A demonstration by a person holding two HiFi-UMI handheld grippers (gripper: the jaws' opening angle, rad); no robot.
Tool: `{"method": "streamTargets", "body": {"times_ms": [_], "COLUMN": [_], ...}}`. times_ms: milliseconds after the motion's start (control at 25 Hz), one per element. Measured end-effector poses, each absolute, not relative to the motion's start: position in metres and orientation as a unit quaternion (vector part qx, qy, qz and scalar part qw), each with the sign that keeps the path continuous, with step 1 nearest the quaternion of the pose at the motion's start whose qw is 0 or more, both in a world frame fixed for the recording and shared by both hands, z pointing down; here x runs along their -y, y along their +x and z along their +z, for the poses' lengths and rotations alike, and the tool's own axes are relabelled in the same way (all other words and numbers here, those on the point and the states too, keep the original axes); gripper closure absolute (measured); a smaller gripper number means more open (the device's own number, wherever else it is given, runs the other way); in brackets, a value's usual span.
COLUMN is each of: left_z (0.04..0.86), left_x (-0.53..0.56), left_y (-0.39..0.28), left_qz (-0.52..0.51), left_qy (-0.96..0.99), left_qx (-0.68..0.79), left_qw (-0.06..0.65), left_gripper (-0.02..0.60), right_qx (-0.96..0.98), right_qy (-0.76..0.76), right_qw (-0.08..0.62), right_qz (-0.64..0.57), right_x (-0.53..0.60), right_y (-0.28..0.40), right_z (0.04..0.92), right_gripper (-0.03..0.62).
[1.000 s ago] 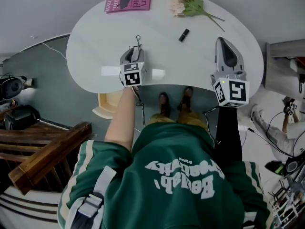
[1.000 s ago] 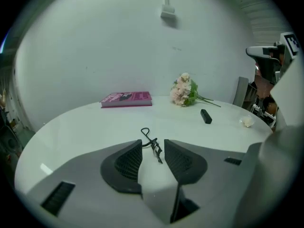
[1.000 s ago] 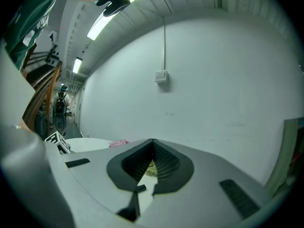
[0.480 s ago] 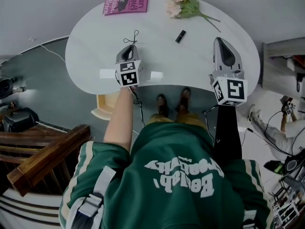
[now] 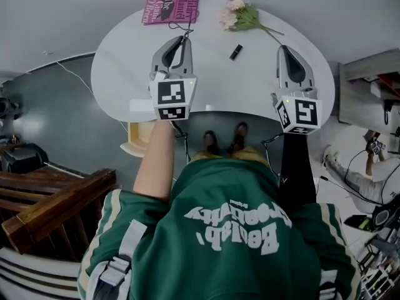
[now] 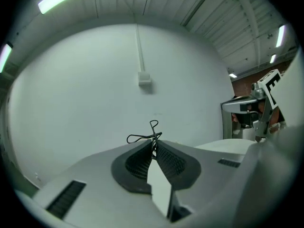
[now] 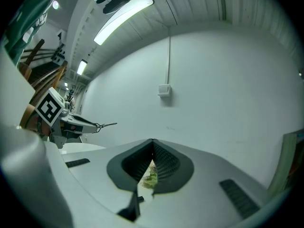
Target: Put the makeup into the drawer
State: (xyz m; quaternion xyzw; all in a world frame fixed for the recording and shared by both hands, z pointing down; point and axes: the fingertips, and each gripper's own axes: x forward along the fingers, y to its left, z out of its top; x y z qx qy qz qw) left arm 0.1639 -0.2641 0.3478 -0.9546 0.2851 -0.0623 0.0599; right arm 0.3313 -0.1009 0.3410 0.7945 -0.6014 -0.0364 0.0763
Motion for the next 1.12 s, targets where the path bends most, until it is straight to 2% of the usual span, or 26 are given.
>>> {"method": "streamTargets", "body": {"times_ms": [280, 560, 840, 1120], "left_z": [0.294, 0.288, 0.283, 0.288], "left_x": [0.234, 0.237, 0.251, 0.265], "left_y": [0.161, 0.131, 0.056, -0.035], "left_qz": [-0.009, -0.006, -0.022, -0.040], "left_qy": [-0.963, -0.955, -0.931, -0.894], "left_qx": [-0.253, -0.277, -0.346, -0.431], "left_qw": [0.095, 0.103, 0.118, 0.115], "left_gripper": [0.541, 0.541, 0.541, 0.541], "right_qx": [0.596, 0.620, 0.678, 0.756], "right_qy": [0.797, 0.779, 0.729, 0.648], "right_qw": [0.062, 0.054, 0.042, 0.028], "right_qz": [-0.075, -0.080, -0.085, -0.088], "right_x": [0.099, 0.114, 0.165, 0.222], "right_y": [0.321, 0.292, 0.232, 0.140], "right_z": [0.313, 0.312, 0.313, 0.317], "right_gripper": [0.585, 0.585, 0.585, 0.585]}}
